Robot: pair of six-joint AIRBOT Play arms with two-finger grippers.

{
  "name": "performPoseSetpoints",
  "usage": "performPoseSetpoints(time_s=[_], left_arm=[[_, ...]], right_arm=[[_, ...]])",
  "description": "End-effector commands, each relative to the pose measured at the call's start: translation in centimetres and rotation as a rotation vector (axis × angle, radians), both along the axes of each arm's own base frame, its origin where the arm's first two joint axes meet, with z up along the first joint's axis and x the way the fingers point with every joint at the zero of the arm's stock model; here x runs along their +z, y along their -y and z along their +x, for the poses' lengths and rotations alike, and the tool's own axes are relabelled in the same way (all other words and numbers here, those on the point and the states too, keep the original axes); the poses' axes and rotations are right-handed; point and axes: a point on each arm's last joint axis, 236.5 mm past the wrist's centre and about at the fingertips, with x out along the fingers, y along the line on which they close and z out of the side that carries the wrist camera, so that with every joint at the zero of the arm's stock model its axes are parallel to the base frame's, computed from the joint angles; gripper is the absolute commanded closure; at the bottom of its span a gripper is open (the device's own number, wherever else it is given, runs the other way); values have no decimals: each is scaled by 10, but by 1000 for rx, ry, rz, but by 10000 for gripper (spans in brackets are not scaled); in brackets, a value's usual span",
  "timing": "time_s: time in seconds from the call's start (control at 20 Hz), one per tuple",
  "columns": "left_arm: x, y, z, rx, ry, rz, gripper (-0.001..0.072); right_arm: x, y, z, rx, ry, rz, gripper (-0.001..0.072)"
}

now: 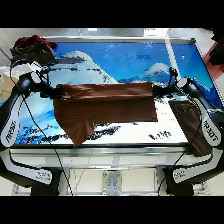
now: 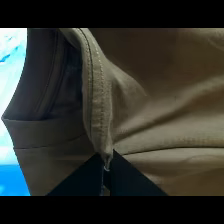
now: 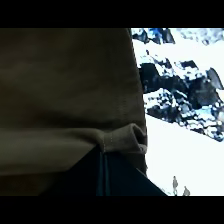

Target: Fold the shirts.

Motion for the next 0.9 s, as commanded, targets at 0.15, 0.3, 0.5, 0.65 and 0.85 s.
performPoseSetpoints(time_s=[0.15,0.3,0.5,0.65,0.85], left_arm=[[35,3,25,29,118,-38,236],[117,-3,31,-2,296,-1,228],[163,-26,-48,3,347,121,229],[102,-32,-144,246,261,32,229],[21,17,-225,641,116,-307,231]], right_arm=[[19,-17,4,11,0,76,303],[85,-10,9,65,105,5,303],[147,21,-13,72,188,-149,300],[147,32,-36,39,149,-121,255],[126,25,-58,29,91,-66,227]])
